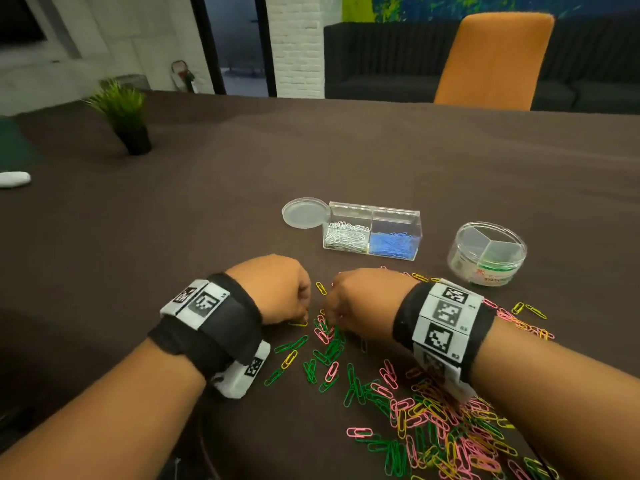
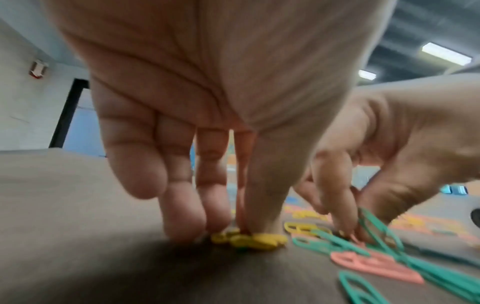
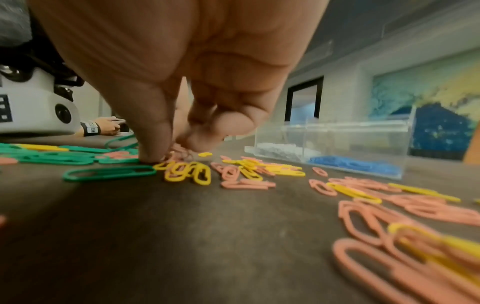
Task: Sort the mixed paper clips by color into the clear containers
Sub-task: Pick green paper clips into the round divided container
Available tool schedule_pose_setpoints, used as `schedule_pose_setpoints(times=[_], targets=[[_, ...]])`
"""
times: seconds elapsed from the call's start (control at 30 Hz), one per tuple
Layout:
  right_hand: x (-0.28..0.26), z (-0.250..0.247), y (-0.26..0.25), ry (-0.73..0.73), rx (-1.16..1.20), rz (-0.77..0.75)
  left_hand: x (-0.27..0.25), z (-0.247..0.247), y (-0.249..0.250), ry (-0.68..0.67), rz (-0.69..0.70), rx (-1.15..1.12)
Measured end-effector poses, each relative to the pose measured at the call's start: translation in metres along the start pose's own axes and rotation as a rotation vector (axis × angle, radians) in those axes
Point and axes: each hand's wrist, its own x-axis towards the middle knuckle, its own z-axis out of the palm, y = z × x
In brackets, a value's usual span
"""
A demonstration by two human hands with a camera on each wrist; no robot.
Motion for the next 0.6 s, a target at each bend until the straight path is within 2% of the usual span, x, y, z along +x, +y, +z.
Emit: schedule_pose_setpoints(times=[0.13,0.27,0.43,0.6], targets=[[-0.003,0.003,0.005,0.087,0.062,-0.01,0.007,-0.003,0.01,0.024,0.036,0.09],[-0.006,0.009,0.015,0.122,0.248,0.075,0.008,-0.001,0.004,-0.014,0.068,0.06],[-0.01,0.008,0.025,0.154,0.346,0.137,0.009,-0.001,-0.002,0.005,0.013,-0.009],[-0.019,0.007,0.029,0.22,0.385,0.159,0.007,-0.004,-0.004,0.017,0.015,-0.041]])
